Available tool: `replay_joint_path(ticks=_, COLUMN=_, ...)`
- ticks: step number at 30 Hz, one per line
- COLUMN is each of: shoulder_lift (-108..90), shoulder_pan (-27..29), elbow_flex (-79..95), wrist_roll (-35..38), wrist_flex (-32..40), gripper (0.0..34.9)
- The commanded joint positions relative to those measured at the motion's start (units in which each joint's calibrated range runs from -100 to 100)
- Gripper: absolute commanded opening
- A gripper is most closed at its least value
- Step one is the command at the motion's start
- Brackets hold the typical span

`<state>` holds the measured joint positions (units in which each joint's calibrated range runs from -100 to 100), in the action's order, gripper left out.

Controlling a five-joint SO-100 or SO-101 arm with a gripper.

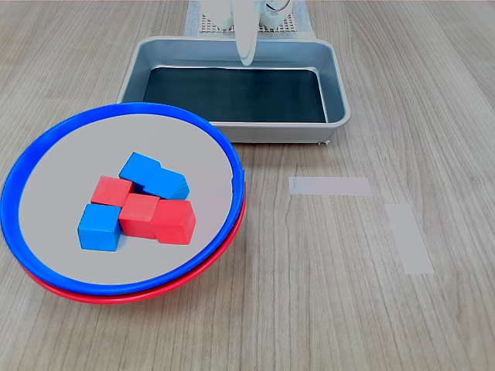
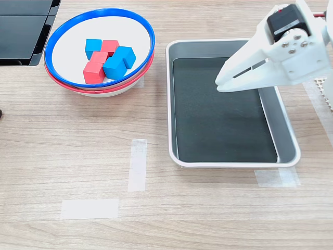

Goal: Resolve any anomalies and move all blocks to matching dishes

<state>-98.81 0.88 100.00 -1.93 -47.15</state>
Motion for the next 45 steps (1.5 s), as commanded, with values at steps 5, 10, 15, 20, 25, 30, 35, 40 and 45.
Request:
replay_joint_path(ticks=5, shoulder_lift=-0.3, shoulder_pan=0.2, elbow_flex=0.0, wrist_roll=0.1, wrist_flex=-0.2, gripper=0.3)
replay_joint_path(ticks=10, shoulder_lift=-0.3, shoulder_pan=0.2, elbow_flex=0.0, wrist_roll=0.1, wrist_flex=-0.2, gripper=0.3)
replay_joint_path(ticks=15, shoulder_lift=-0.3, shoulder_pan=0.2, elbow_flex=0.0, wrist_roll=0.1, wrist_flex=-0.2, gripper=0.3)
replay_joint_path(ticks=20, shoulder_lift=-0.3, shoulder_pan=0.2, elbow_flex=0.0, wrist_roll=0.1, wrist_flex=-0.2, gripper=0.3)
replay_joint_path(ticks=25, shoulder_lift=-0.3, shoulder_pan=-2.1, elbow_flex=0.0, wrist_roll=1.5, wrist_flex=-0.2, gripper=0.3)
replay_joint_path(ticks=30, shoulder_lift=-0.3, shoulder_pan=-2.1, elbow_flex=0.0, wrist_roll=1.5, wrist_flex=-0.3, gripper=0.3)
replay_joint_path(ticks=35, shoulder_lift=10.7, shoulder_pan=-0.6, elbow_flex=-9.9, wrist_roll=6.1, wrist_flex=1.4, gripper=0.3)
replay_joint_path(ticks=40, shoulder_lift=38.7, shoulder_pan=6.0, elbow_flex=-31.8, wrist_roll=10.7, wrist_flex=2.7, gripper=7.2)
replay_joint_path(ticks=45, shoulder_lift=63.3, shoulder_pan=10.0, elbow_flex=-51.6, wrist_roll=12.8, wrist_flex=2.1, gripper=14.2)
